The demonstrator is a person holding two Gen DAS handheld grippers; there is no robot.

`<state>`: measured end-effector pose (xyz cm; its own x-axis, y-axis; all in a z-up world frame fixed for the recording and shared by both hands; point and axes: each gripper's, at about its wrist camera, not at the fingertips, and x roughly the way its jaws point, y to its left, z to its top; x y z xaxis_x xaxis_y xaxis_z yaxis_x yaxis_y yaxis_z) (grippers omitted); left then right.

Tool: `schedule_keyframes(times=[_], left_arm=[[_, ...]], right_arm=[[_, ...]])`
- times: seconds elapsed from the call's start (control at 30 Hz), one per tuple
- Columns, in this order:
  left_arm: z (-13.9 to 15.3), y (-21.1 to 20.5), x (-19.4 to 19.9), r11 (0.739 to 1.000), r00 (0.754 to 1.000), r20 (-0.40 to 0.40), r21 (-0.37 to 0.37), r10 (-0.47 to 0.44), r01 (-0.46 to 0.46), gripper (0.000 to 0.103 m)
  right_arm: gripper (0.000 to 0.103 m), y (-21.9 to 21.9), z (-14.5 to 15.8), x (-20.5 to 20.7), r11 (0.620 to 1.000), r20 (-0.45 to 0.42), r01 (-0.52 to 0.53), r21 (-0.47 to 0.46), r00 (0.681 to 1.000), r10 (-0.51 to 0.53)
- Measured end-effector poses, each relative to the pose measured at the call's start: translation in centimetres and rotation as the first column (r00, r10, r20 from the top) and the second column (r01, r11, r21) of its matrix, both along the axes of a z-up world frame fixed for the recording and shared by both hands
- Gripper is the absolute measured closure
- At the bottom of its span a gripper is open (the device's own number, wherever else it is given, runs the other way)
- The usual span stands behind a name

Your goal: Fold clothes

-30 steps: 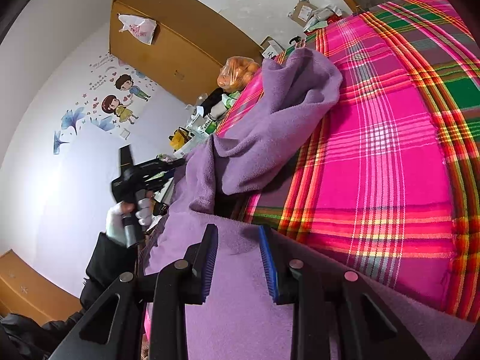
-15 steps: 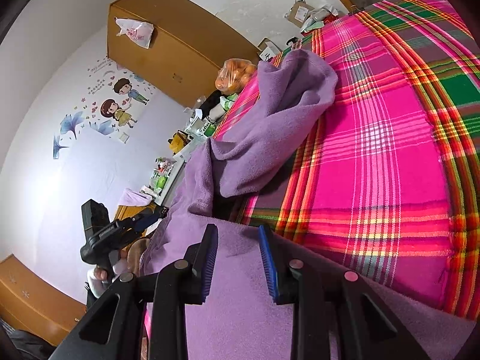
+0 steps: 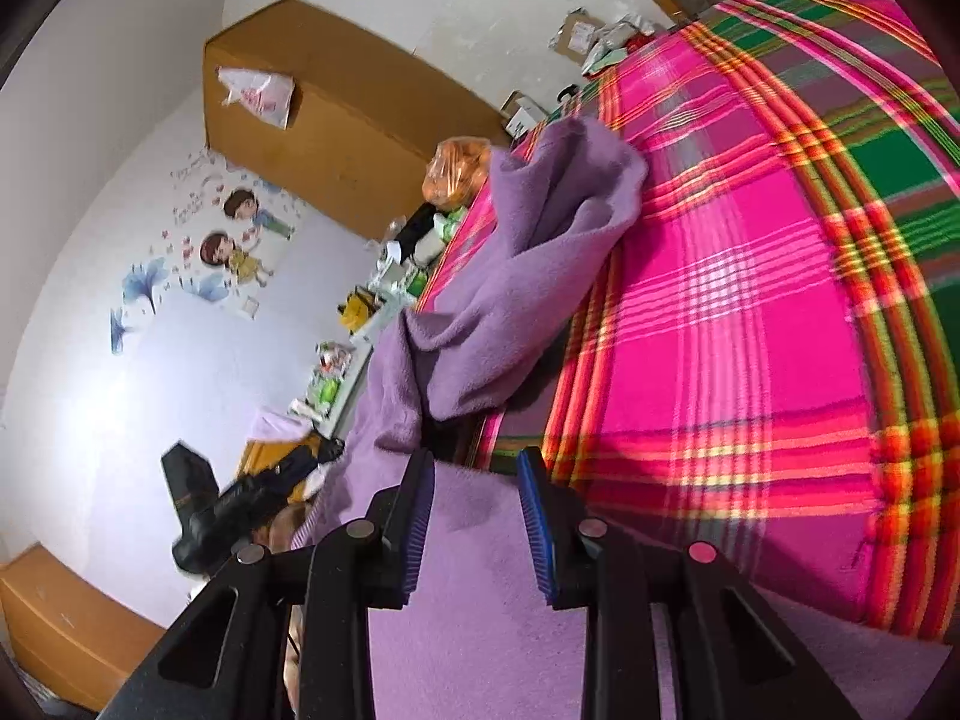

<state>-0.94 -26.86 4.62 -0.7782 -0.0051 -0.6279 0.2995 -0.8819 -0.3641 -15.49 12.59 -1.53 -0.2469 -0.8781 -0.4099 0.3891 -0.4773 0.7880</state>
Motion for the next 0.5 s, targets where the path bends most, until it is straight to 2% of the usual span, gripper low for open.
schedule_keyframes(times=[0.1,0.2,0.3,0.37,0.5], left_arm=[[-0.7,2.4,-0.5,0.999,0.999,-0.001,-0.014,-0.034,0.034,0.064],[-2.0,3.6,-1.4,0.997,0.997,0.023,0.02,-0.07,0.069,0.064],[-3.2,4.4,-2.2,0.994,0.994,0.04,0.056,-0.101,0.099,0.061],[-3.5,4.0,-2.3,0.992,0.994,0.036,0.083,-0.101,0.098,0.06],[-3.4,4.4,-2.3,0.994,0.994,0.05,0.061,-0.098,0.095,0.06]], right_arm=[[0.07,1.0,-0.3,-0.4,0.998,0.024,0.041,-0.04,0.999,-0.04],[0.07,1.5,-0.4,-0.7,0.996,0.034,0.071,-0.049,0.997,-0.07],[0.07,1.7,-0.1,-0.7,0.993,0.031,0.114,0.01,0.993,-0.114],[0.067,1.4,0.6,-0.9,0.986,0.017,0.135,0.093,0.99,-0.137],[0.067,0.2,2.6,-2.6,0.964,-0.015,0.148,0.223,0.989,-0.148]])
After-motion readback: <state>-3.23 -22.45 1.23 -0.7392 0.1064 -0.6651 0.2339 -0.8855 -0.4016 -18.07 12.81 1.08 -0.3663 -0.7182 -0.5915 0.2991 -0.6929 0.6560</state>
